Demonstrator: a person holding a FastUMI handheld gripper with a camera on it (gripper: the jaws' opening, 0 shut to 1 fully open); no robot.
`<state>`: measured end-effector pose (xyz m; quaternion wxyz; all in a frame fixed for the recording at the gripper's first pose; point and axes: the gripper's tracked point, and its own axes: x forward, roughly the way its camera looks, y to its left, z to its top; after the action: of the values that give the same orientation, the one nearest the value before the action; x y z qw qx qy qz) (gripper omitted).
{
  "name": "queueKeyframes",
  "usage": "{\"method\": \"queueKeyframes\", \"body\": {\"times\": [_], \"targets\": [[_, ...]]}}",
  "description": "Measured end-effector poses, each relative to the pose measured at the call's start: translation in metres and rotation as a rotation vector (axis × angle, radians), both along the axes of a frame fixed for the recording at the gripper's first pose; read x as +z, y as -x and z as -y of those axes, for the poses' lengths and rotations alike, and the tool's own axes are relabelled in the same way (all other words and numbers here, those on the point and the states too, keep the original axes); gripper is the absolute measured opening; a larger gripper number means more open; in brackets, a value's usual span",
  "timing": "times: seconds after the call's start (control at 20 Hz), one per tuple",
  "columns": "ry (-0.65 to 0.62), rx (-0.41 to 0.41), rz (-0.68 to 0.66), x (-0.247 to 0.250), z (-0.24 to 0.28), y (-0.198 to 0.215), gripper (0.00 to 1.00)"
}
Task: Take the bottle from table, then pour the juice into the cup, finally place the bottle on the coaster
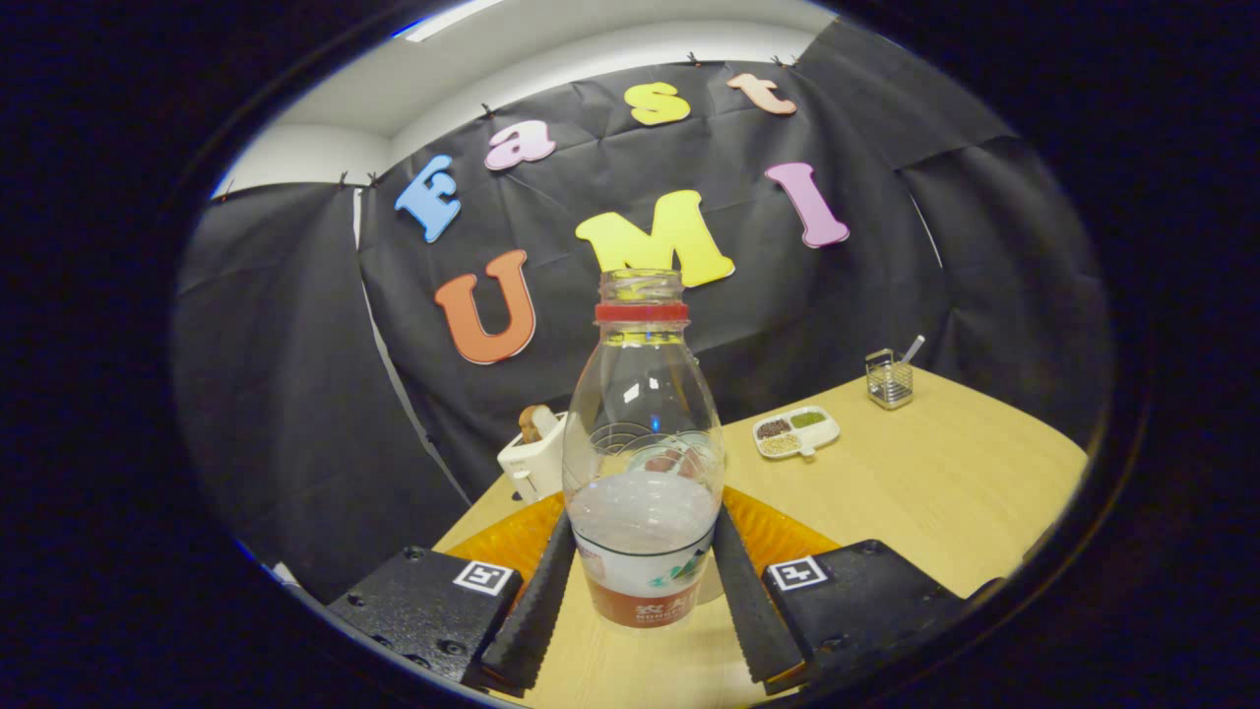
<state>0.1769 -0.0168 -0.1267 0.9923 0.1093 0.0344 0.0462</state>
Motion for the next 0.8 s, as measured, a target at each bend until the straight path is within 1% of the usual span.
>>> {"method": "queueKeyframes", "body": {"times": [0.2, 0.3, 0.35, 0.6, 0.7, 0.8], "targets": [[0.111, -0.062, 0.030, -0.016, 0.004, -0.031, 0.80], [0.196, -0.081, 0.032, -0.032, 0.002, -0.053, 0.80], [0.222, -0.076, 0.027, -0.042, 0.000, -0.064, 0.80], [0.273, -0.034, 0.007, -0.095, -0.017, -0.112, 0.80], [0.285, -0.043, -0.002, -0.112, -0.016, -0.121, 0.80], [0.279, -0.069, 0.001, -0.120, -0.010, -0.127, 0.80]]}}
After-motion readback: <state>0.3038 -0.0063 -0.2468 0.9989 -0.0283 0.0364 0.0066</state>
